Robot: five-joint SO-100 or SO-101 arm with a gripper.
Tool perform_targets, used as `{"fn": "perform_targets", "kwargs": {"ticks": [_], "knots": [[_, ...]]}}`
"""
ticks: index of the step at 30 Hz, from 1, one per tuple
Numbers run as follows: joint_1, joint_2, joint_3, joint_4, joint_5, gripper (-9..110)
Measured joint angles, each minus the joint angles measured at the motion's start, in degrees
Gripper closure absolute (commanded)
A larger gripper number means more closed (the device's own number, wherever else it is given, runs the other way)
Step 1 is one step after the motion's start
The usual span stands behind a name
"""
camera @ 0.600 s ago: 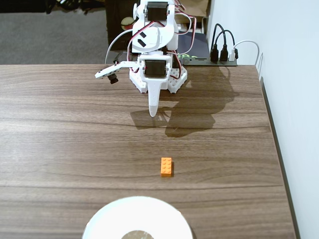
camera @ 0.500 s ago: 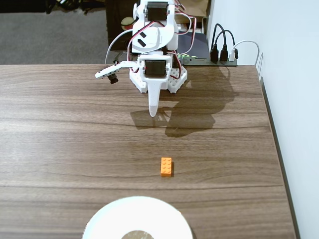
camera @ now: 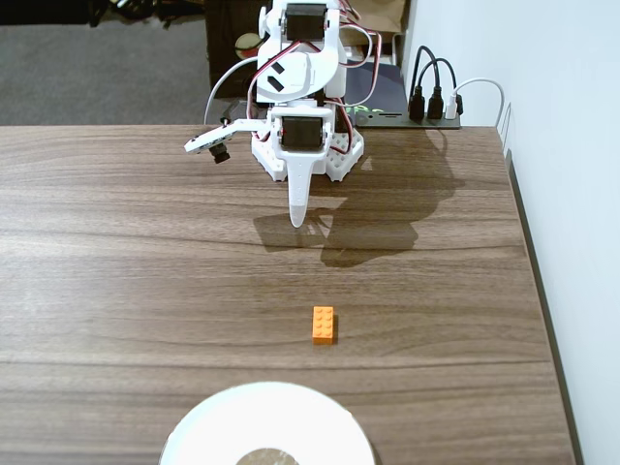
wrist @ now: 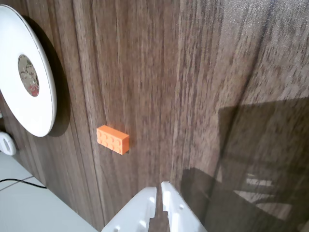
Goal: Grasp a lego block and put it on the plate.
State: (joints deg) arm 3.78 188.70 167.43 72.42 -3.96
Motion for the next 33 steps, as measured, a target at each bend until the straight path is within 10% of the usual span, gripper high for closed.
{"fn": "perform_targets", "kwargs": {"ticks": [33], "knots": [[-0.09,-8.26,0.0,-3.78,0.0,101]]}}
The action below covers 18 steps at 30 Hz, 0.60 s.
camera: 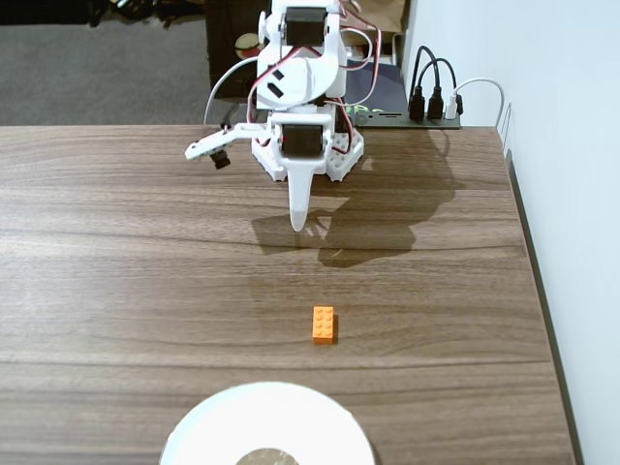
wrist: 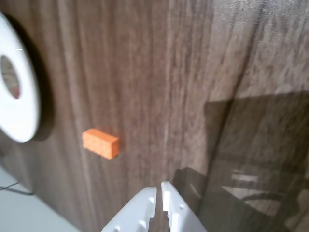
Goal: Grasp a lego block and put it on the plate.
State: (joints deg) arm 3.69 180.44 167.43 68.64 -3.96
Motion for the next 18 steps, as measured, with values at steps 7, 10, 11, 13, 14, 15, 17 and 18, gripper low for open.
{"fn": "perform_targets", "kwargs": {"ticks": [7,10,11,13,14,15,17,18], "knots": [[0.53,-10.11,-3.96,-5.45,-1.41,101],[0.7,-14.77,-7.21,-7.12,-3.52,101],[0.7,-16.61,-8.79,-7.38,-4.04,101],[0.7,-20.39,-11.95,-7.56,-5.63,101],[0.7,-22.32,-13.54,-7.65,-6.77,101],[0.7,-24.17,-14.77,-7.73,-8.17,101],[0.7,-27.77,-16.79,-8.44,-11.16,101],[0.7,-29.36,-17.84,-8.79,-12.66,101]]}}
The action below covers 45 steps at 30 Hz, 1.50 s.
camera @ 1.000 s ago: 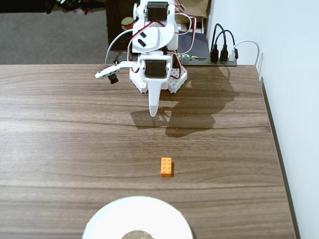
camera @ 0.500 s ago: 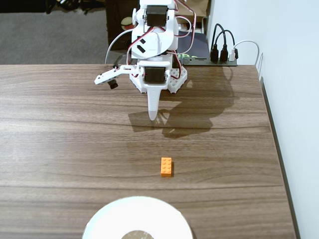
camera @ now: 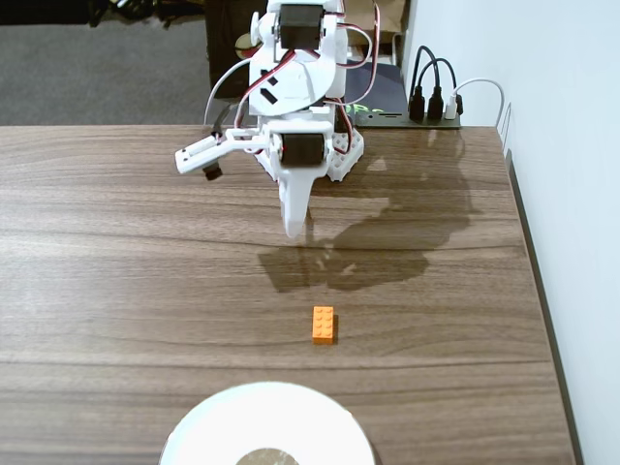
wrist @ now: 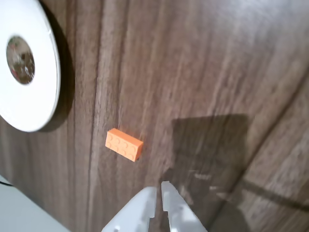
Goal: Grasp a lego block and put it on the plate.
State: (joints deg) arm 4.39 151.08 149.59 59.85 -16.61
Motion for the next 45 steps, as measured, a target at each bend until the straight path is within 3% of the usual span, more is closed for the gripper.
{"fn": "perform_targets", "kwargs": {"ticks": [31,45], "knots": [[-0.88,-35.6,-23.38,-1.14,-50.98,101],[-6.15,-48.25,-36.74,9.23,-67.85,100]]}}
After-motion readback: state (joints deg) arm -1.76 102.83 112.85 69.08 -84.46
